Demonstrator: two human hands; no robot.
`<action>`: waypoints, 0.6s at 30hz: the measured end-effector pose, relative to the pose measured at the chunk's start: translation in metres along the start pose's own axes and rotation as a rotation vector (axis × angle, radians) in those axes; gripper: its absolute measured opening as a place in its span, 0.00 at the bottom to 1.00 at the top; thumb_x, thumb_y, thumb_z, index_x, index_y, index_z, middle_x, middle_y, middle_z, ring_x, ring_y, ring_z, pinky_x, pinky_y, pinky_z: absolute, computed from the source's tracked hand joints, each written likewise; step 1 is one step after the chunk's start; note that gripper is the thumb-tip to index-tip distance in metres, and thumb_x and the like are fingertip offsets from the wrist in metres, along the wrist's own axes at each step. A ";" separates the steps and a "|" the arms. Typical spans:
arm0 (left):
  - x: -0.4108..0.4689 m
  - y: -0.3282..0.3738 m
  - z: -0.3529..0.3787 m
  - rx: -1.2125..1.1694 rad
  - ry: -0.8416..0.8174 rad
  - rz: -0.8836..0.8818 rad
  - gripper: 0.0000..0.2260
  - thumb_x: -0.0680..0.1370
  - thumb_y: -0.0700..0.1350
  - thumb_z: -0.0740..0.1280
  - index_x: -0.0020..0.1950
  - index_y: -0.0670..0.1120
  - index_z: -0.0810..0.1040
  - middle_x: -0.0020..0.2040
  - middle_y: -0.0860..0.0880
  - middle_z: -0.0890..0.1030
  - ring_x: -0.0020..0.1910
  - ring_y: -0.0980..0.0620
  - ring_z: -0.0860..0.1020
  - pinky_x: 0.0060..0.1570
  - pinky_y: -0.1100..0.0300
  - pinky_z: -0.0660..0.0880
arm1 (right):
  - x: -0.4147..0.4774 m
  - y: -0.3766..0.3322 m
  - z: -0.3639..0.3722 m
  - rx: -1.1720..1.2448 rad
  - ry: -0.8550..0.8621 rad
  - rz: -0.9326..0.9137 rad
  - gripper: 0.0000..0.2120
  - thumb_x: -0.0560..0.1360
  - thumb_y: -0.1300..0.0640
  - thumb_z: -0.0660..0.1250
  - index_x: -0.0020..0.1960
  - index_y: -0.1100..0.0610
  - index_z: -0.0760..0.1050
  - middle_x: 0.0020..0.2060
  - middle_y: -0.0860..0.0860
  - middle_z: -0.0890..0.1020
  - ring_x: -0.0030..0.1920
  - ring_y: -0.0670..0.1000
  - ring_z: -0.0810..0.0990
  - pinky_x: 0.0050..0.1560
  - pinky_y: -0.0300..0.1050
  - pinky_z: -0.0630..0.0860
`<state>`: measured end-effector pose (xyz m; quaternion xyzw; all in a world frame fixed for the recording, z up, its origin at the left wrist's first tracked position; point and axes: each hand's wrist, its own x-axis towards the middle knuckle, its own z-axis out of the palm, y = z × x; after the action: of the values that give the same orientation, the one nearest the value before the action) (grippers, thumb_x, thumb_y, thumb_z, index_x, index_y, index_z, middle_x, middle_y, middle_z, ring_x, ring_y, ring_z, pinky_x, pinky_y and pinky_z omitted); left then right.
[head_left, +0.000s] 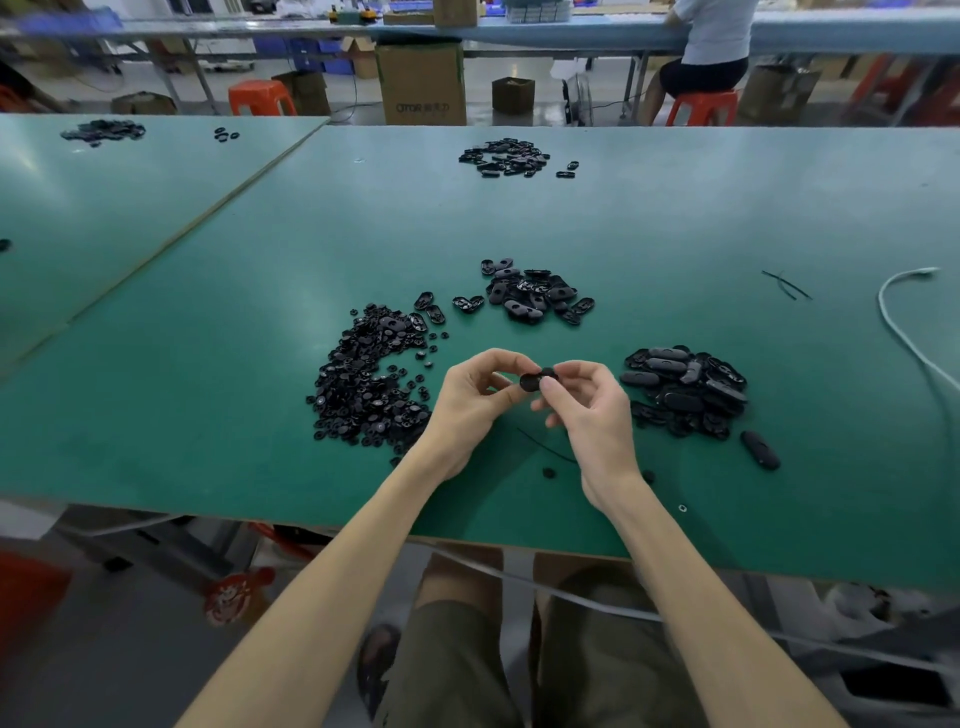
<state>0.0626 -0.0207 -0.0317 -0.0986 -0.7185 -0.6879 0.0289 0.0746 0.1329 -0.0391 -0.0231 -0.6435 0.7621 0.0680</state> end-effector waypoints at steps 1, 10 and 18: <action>-0.001 0.000 0.000 0.015 -0.005 0.008 0.09 0.78 0.34 0.72 0.55 0.44 0.84 0.50 0.52 0.85 0.40 0.53 0.73 0.46 0.63 0.73 | 0.000 0.000 0.000 0.009 0.009 0.002 0.10 0.79 0.65 0.72 0.57 0.58 0.75 0.44 0.53 0.85 0.38 0.49 0.85 0.35 0.39 0.77; 0.001 -0.003 0.004 0.092 0.146 -0.033 0.07 0.81 0.35 0.68 0.57 0.42 0.83 0.44 0.46 0.84 0.37 0.57 0.80 0.40 0.63 0.77 | 0.004 0.004 -0.001 -0.033 0.011 -0.010 0.07 0.79 0.64 0.73 0.55 0.56 0.81 0.42 0.50 0.86 0.36 0.48 0.83 0.36 0.39 0.77; 0.001 0.004 0.005 0.259 0.227 0.003 0.06 0.83 0.36 0.66 0.55 0.42 0.82 0.47 0.47 0.84 0.38 0.55 0.83 0.42 0.63 0.77 | 0.004 0.005 -0.001 -0.032 0.017 0.004 0.06 0.79 0.64 0.73 0.54 0.57 0.81 0.40 0.47 0.86 0.35 0.48 0.83 0.35 0.39 0.77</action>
<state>0.0633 -0.0157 -0.0282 -0.0170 -0.7930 -0.5964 0.1232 0.0701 0.1336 -0.0441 -0.0318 -0.6550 0.7516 0.0715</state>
